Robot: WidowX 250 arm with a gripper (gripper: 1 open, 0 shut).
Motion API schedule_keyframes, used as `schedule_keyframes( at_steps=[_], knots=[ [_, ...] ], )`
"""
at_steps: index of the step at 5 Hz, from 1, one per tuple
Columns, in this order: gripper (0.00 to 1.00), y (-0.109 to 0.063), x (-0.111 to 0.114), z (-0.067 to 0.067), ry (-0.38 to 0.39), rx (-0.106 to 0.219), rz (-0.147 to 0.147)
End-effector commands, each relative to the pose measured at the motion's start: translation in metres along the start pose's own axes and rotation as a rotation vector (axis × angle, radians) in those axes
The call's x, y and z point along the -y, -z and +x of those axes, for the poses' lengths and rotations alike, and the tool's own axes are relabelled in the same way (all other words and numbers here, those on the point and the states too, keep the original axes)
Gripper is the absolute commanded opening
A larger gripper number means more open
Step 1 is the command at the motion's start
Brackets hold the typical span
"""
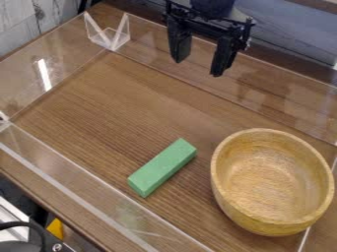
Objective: Put the green block in the brown bowl
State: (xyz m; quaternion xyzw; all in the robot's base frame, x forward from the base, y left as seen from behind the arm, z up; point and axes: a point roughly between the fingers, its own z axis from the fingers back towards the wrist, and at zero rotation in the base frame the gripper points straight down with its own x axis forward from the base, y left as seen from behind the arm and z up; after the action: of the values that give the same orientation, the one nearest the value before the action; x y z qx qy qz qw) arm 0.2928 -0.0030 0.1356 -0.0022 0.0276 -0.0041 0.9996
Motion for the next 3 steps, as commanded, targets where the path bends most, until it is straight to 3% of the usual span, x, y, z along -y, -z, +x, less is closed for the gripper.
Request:
schedule_keyframes(
  at_steps=[1, 2, 3],
  knots=[
    [1.0, 0.005, -0.001, -0.01, 0.014, -0.008, -0.008],
    [1.0, 0.024, -0.004, -0.036, 0.022, -0.046, -0.029],
    [1.0, 0.042, -0.012, -0.059, 0.064, -0.043, -0.032]
  ],
)
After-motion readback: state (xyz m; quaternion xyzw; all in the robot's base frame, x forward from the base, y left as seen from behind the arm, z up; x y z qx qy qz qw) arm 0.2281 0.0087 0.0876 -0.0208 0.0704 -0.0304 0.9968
